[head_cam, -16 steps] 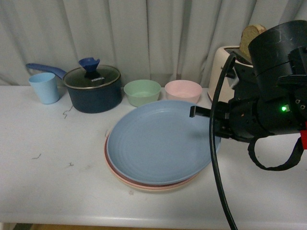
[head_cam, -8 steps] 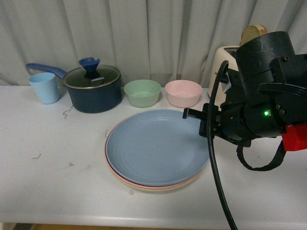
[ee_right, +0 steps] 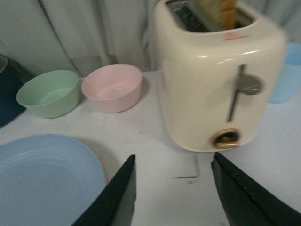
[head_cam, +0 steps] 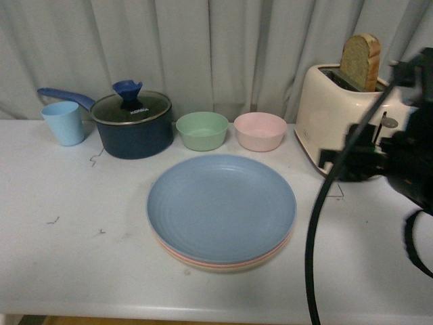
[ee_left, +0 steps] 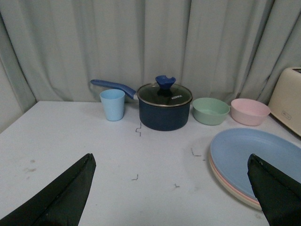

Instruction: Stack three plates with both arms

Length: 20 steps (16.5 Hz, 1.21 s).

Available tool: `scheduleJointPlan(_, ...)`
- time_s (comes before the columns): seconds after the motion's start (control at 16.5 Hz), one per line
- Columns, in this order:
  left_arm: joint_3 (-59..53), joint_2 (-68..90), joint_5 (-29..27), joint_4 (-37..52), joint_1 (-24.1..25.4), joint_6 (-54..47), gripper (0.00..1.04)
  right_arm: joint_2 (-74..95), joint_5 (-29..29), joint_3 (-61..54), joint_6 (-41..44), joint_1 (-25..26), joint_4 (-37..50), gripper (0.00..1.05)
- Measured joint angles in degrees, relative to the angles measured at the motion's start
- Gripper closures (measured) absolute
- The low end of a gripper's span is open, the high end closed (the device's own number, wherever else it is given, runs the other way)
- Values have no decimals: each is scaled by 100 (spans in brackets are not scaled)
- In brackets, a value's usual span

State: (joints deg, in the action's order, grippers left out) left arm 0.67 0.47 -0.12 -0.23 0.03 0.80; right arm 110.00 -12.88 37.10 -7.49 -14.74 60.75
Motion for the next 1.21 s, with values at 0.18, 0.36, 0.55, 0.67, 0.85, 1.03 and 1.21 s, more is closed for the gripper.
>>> scheduleJointPlan(0.18, 0, 0, 11, 4, 0, -2, 7, -1412, 166, -1021, 566, 450, 1226, 88)
scheduleJointPlan(0.36, 0, 0, 11, 4, 0, 0, 7, -2664, 549, -2177, 710, 748, 531, 103)
scheduleJointPlan(0.55, -2, 0, 11, 4, 0, 0, 7, -3628, 739, -2752, 710, 933, 175, 103)
scheduleJointPlan(0.67, 0, 0, 11, 4, 0, 0, 7, -4304, 855, -3038, 713, 1043, -131, 103)
scheduleJointPlan(0.85, 0, 0, 11, 4, 0, -2, 7, -5298, 1255, -3373, 713, 1508, -848, 103)
scheduleJointPlan(1.03, 0, 0, 11, 4, 0, 0, 7, -6253, 1272, -3526, 713, 1502, -1558, 103)
scheduleJointPlan(1.21, 0, 0, 11, 4, 0, 0, 7, -7136, 1272, -3641, 713, 1502, -2334, 103)
